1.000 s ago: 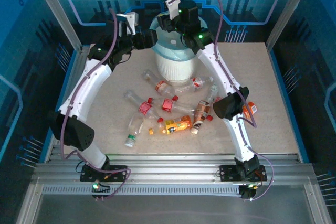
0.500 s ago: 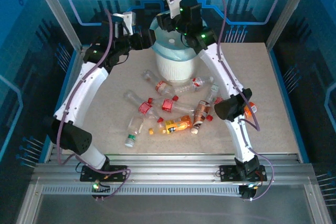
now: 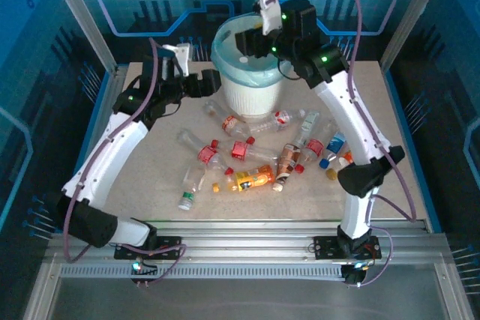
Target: Put the plastic bottles in the bin
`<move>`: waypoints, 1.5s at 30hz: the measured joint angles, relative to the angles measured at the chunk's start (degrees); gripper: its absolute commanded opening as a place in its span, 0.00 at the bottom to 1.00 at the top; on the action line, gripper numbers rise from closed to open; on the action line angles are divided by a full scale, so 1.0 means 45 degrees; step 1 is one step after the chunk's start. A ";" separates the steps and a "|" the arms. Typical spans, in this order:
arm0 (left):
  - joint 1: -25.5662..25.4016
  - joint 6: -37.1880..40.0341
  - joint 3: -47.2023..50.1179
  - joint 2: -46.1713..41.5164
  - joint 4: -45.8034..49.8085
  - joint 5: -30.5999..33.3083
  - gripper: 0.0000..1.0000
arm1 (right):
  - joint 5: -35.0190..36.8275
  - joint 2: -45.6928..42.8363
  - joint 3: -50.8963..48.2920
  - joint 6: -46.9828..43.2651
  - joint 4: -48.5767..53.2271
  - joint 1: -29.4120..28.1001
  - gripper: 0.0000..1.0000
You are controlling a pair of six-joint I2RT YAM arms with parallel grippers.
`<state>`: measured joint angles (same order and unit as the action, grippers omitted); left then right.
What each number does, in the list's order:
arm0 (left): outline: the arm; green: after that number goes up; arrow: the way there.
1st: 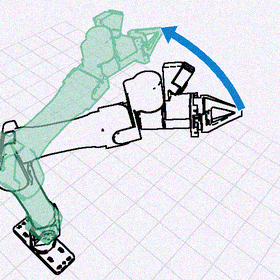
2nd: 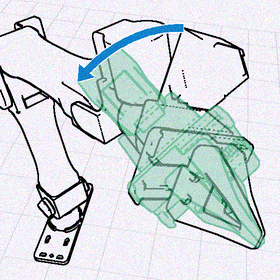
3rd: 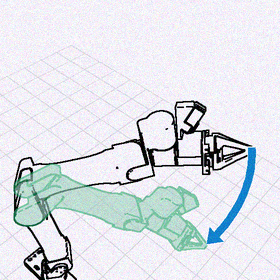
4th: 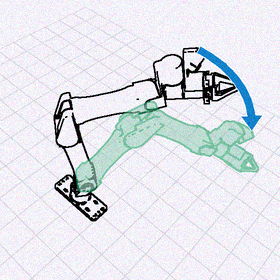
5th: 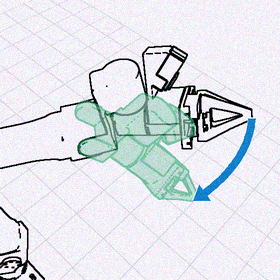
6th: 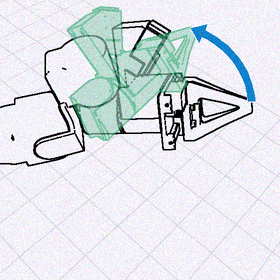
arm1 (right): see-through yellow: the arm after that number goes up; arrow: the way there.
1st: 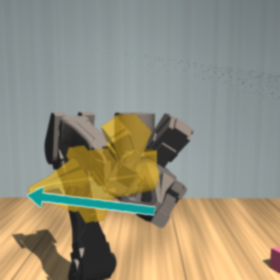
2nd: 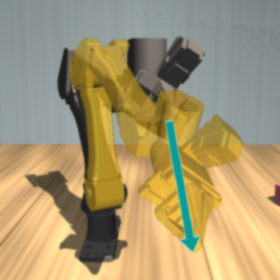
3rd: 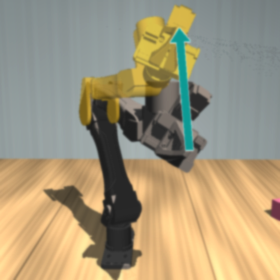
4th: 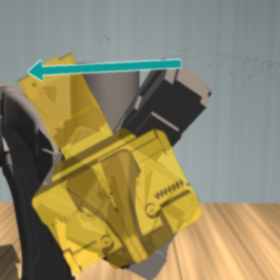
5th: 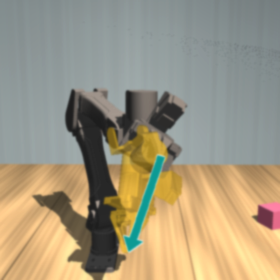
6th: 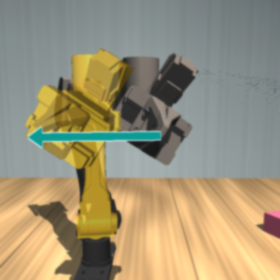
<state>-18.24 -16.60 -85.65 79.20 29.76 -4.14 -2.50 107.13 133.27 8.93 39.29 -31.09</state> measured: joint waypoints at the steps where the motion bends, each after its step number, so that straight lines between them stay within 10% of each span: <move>1: -0.0063 0.0005 0.0355 -0.0257 -0.0010 0.0044 0.88 | -0.0291 -0.0393 -0.0646 -0.0131 -0.0073 -0.0146 0.61; 22: 0.0102 -0.1928 0.6562 -0.4464 0.1831 0.1506 0.97 | -0.3147 -0.3997 -1.2366 -1.1302 -0.2623 -0.5765 0.67; 45: 0.3026 -0.5323 1.0812 -0.5518 0.0359 0.1967 0.99 | -0.1569 0.2001 -1.0457 -1.5601 -0.3716 -0.9243 0.66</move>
<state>-4.62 -40.56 -36.99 54.37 31.38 4.71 -9.56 116.14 86.21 -61.28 22.57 -72.69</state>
